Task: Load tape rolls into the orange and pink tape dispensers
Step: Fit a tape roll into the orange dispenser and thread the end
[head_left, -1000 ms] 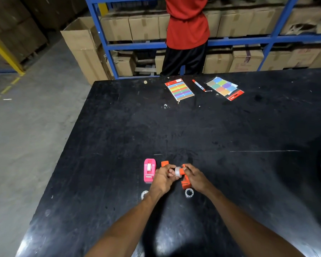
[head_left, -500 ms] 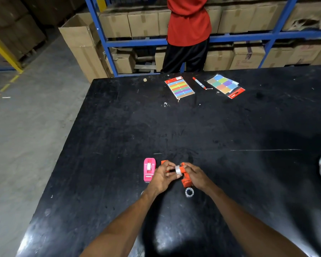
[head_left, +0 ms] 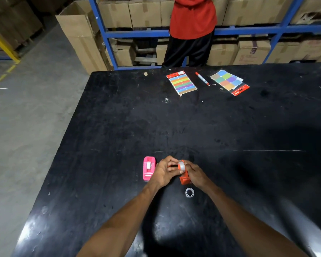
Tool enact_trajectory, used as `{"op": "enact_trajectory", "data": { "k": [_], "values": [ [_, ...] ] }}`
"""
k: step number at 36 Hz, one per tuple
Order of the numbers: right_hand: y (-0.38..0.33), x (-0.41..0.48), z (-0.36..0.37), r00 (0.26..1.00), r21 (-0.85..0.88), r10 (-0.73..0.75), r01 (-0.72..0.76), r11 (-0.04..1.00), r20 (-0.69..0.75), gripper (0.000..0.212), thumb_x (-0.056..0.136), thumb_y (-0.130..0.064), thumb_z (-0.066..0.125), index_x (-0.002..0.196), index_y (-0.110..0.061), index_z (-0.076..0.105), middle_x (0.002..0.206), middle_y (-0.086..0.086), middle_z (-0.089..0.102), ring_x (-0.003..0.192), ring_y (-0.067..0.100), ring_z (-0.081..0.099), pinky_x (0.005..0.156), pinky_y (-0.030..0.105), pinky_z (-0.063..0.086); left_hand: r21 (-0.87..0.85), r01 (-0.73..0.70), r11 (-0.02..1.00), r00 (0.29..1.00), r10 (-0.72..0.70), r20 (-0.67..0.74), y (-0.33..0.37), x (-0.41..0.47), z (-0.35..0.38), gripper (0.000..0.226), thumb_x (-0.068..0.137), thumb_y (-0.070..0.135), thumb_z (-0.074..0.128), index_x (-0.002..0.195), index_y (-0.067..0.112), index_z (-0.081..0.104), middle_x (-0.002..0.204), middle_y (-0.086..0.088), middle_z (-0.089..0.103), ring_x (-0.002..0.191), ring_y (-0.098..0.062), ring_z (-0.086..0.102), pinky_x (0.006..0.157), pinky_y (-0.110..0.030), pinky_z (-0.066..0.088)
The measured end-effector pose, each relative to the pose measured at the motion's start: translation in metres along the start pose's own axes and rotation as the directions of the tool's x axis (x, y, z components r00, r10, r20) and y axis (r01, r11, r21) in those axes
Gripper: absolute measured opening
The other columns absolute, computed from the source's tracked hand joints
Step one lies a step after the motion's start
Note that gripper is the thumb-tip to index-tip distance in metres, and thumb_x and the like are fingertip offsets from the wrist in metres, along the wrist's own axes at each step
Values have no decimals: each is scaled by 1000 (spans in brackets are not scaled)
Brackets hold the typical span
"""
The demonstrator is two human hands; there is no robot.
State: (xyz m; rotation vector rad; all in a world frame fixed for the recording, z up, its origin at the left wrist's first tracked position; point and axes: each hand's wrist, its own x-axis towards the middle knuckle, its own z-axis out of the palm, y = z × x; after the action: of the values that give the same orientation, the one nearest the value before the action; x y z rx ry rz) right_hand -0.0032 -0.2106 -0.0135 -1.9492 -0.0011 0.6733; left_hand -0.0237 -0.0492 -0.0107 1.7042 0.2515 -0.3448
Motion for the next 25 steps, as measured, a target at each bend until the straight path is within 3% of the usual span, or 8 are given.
{"op": "enact_trajectory", "data": {
  "k": [5,8,10,12,13,16,18,25],
  "values": [
    [3,5,-1,997,-3,15,-15,1000,-69,36,107,-22,34,135,-12,55,134,9,61,124,24,57,111,38,40,18,30,999,998,-31,53,-2,7,-5,57,78,-14,74,127,5,53,119,-5,62,101,-22,68,91,-34,58],
    [5,8,-5,993,-4,12,-12,1000,-121,33,107,-25,35,132,-16,55,128,5,63,116,20,59,102,30,41,79,83,993,997,-83,1,-1,10,-10,37,88,-16,54,111,12,58,100,0,55,75,-9,61,63,-20,51],
    [7,8,-8,992,-9,12,-13,1000,-129,32,107,-26,36,132,-19,54,128,2,62,118,18,58,101,26,38,248,121,961,988,-92,-126,-5,14,-10,32,89,-12,50,109,12,59,100,-4,56,73,-13,61,64,-28,57],
    [9,10,-11,991,-31,10,-14,999,-132,34,107,-26,35,135,-19,53,131,1,60,122,18,56,106,28,38,452,107,885,979,-13,-206,-13,16,-9,35,88,-8,52,121,2,56,115,-16,60,101,-30,61,94,-44,53],
    [9,11,-12,991,-44,10,-16,999,-130,34,107,-26,34,135,-19,53,132,2,60,122,18,56,109,31,38,557,102,825,976,25,-215,-16,16,-7,34,89,-2,53,123,0,53,121,-19,58,111,-34,57,101,-42,45],
    [11,15,-13,992,-45,18,-24,999,-123,33,107,-26,34,133,-21,54,131,3,62,121,21,58,112,41,40,763,100,638,989,22,-148,-19,17,2,40,95,15,48,133,4,44,134,-16,48,121,-33,50,106,-36,38],
    [13,13,-12,992,-42,23,-28,999,-121,33,107,-28,34,132,-24,54,128,3,63,118,21,60,110,43,42,828,109,550,991,6,-134,-21,17,9,45,94,13,46,138,8,39,139,-16,44,124,-33,49,108,-36,40],
    [21,7,-9,992,-55,41,-48,997,-118,31,106,-35,35,130,-32,54,120,-2,67,108,16,63,102,34,46,854,211,476,975,-39,-219,-25,22,25,61,89,-5,46,143,18,32,147,-20,34,125,-36,51,107,-35,47]
  ]
}}
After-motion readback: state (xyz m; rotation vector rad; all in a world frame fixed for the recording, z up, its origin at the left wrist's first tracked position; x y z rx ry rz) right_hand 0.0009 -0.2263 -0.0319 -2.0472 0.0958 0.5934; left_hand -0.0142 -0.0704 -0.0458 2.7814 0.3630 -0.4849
